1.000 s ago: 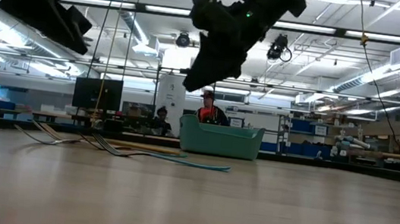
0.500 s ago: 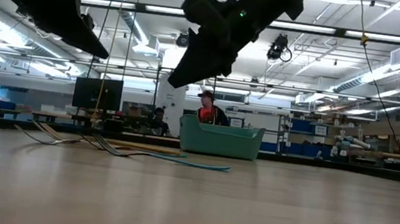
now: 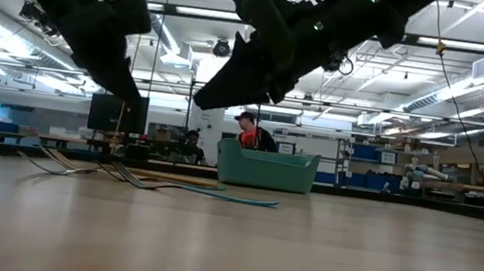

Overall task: Sort silverware by color (type)
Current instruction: Put the gold fork into the blue bin

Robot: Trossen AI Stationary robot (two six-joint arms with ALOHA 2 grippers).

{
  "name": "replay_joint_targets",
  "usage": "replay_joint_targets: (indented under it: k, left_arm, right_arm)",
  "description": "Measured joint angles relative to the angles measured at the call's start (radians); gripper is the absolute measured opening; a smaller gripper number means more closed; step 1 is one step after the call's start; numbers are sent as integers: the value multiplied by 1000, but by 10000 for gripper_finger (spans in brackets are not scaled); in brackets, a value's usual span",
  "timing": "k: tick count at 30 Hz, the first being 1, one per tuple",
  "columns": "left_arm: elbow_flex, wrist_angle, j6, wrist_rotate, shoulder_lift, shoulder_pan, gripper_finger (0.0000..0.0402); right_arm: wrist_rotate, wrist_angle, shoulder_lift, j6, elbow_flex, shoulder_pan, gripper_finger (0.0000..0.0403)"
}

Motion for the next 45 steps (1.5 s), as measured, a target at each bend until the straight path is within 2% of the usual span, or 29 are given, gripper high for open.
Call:
replay_joint_targets:
  k: [4,12,27,45]
  left_arm:
    - [32,-7,-16,50,87,10,142]
    - [90,-16,-78,94,204,26,142]
    - [155,-9,-70,78,410,37,142]
    - [154,4,-45,47,474,37,141]
  right_arm:
    - [35,33,0,2,-37,10,115]
    - [28,32,0,-31,-54,46,115]
    - [74,-11,0,-32,-90,53,115]
    - [71,4,0,-36,-91,53,115]
